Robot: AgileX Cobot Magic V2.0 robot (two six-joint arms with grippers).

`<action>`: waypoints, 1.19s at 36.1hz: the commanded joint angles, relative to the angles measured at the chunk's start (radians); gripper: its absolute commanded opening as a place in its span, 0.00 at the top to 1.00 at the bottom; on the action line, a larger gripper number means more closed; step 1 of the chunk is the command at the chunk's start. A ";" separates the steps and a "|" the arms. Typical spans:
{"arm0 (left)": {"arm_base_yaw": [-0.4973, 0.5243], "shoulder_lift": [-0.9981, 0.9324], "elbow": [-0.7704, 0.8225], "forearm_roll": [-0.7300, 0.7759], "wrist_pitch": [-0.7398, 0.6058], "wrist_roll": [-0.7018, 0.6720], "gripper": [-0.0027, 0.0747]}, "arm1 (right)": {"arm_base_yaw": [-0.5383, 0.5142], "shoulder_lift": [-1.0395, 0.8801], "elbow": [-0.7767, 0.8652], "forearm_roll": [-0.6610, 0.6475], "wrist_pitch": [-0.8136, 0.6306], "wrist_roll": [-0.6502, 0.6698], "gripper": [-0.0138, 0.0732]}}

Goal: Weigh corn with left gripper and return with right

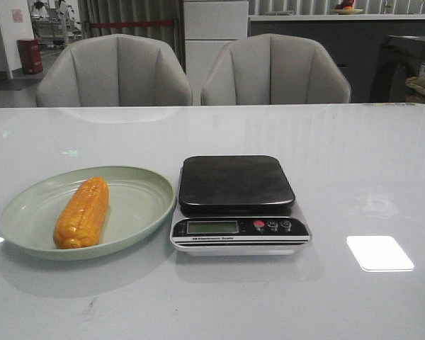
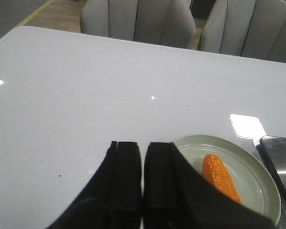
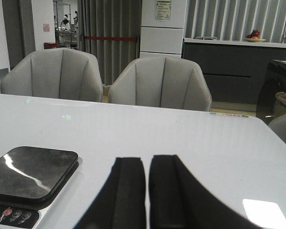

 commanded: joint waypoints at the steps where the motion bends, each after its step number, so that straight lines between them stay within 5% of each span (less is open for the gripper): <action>1: -0.024 0.039 -0.039 -0.016 -0.063 -0.010 0.81 | -0.006 -0.018 0.011 -0.011 -0.083 -0.007 0.62; 8: -0.090 0.111 -0.074 0.079 0.011 -0.010 0.71 | -0.006 -0.018 0.011 -0.011 -0.083 -0.007 0.62; 15: -0.134 0.198 -0.150 0.098 0.072 -0.010 0.30 | -0.006 -0.018 0.011 -0.011 -0.083 -0.007 0.62; 18: -0.141 0.245 -0.184 0.088 0.101 -0.010 0.21 | -0.006 -0.018 0.011 -0.011 -0.083 -0.007 0.62; 28: -0.157 0.469 -0.264 0.014 0.112 -0.010 0.21 | -0.006 -0.018 0.011 -0.011 -0.083 -0.007 0.62; 43: -0.370 0.876 -0.400 -0.009 0.027 -0.064 0.21 | -0.006 -0.018 0.011 -0.011 -0.083 -0.007 0.62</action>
